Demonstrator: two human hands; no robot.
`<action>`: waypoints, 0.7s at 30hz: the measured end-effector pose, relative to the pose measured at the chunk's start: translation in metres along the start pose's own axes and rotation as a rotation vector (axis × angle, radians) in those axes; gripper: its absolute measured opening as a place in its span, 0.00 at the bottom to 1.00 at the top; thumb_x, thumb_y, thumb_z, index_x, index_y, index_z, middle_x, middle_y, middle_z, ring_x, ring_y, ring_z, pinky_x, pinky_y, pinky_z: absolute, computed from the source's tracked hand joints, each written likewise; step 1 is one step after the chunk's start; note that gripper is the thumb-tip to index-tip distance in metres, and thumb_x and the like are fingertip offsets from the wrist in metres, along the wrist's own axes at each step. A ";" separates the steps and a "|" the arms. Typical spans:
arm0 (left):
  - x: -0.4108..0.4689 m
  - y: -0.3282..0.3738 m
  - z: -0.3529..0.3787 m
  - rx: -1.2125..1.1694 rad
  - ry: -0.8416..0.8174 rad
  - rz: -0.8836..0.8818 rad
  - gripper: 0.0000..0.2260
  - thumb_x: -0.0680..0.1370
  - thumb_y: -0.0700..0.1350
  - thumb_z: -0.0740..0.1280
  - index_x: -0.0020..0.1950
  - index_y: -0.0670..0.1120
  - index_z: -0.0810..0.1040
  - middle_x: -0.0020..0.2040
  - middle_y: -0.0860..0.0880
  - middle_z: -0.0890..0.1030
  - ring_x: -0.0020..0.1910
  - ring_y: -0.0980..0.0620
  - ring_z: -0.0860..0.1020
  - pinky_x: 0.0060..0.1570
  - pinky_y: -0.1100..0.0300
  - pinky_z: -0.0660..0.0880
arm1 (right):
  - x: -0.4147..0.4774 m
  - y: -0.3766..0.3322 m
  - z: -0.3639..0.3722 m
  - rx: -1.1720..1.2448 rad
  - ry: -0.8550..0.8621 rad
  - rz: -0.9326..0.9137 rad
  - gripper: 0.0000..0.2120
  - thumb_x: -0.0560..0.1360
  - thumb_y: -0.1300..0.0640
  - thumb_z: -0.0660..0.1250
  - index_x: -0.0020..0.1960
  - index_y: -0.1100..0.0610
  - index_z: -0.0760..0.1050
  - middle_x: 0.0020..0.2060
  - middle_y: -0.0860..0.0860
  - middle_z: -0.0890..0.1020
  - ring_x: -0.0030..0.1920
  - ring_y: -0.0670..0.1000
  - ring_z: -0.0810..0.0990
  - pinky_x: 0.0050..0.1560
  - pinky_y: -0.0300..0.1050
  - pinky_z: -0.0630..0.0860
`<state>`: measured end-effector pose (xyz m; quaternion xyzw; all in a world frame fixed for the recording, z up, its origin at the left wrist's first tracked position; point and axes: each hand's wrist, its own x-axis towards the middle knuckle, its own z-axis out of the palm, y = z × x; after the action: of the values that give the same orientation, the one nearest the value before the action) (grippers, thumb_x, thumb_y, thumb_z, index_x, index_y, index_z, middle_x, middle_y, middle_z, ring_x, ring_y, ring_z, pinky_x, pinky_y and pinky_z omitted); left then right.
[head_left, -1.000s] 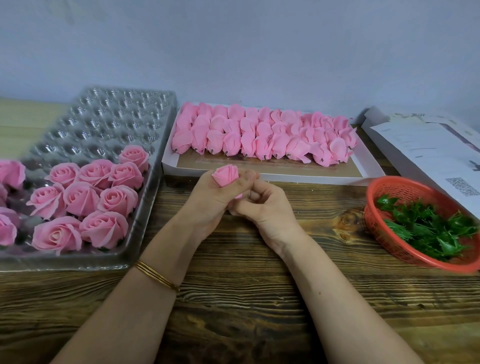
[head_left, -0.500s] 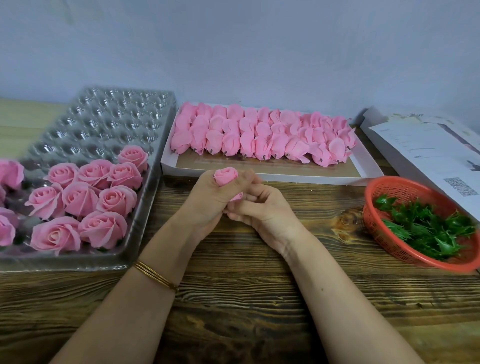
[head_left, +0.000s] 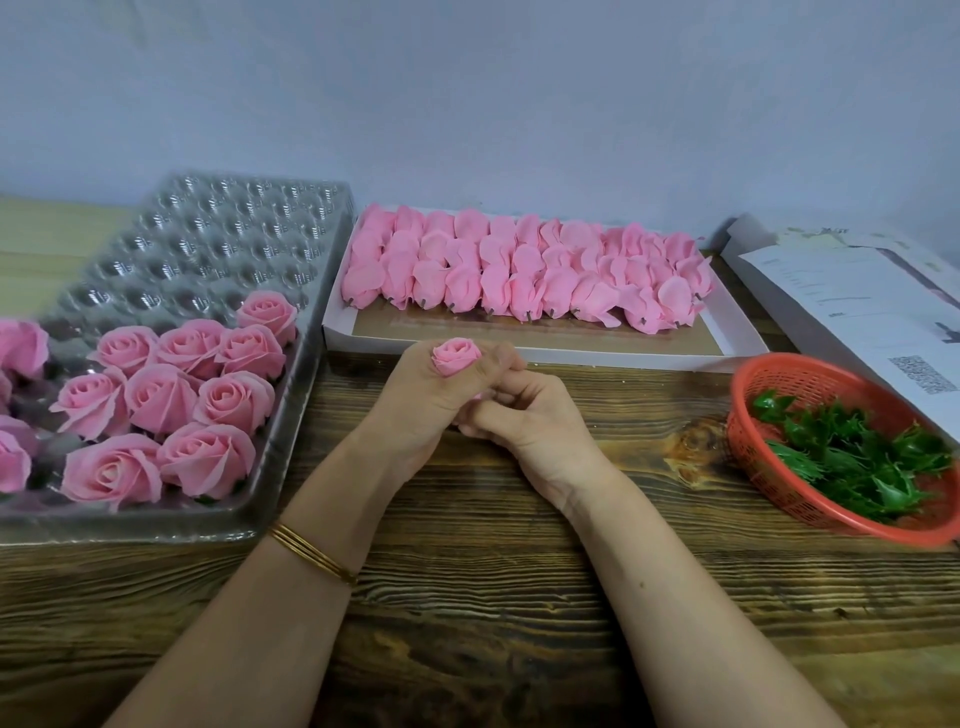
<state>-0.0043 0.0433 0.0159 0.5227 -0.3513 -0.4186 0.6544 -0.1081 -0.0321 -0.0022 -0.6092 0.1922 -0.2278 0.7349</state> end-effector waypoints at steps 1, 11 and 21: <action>0.000 -0.001 0.000 0.000 0.007 0.002 0.14 0.67 0.59 0.75 0.43 0.49 0.87 0.43 0.45 0.85 0.41 0.52 0.84 0.35 0.63 0.78 | 0.000 0.000 0.000 0.006 -0.005 0.006 0.11 0.64 0.67 0.70 0.41 0.54 0.85 0.34 0.56 0.80 0.40 0.51 0.79 0.44 0.38 0.79; 0.007 -0.011 -0.001 0.083 0.142 0.100 0.15 0.72 0.55 0.74 0.43 0.43 0.84 0.41 0.47 0.85 0.43 0.52 0.83 0.46 0.60 0.81 | -0.001 -0.007 -0.008 -0.053 0.048 0.036 0.15 0.67 0.76 0.72 0.47 0.58 0.82 0.36 0.51 0.85 0.40 0.47 0.84 0.45 0.38 0.80; 0.005 -0.010 0.003 0.145 0.223 0.204 0.15 0.74 0.47 0.73 0.46 0.34 0.82 0.39 0.46 0.83 0.39 0.56 0.81 0.41 0.65 0.77 | -0.002 -0.020 -0.008 0.288 0.036 0.229 0.17 0.65 0.61 0.64 0.52 0.63 0.80 0.41 0.56 0.83 0.41 0.52 0.82 0.43 0.41 0.80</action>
<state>-0.0067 0.0368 0.0066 0.5732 -0.3569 -0.2631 0.6891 -0.1163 -0.0408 0.0157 -0.4678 0.2387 -0.1786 0.8320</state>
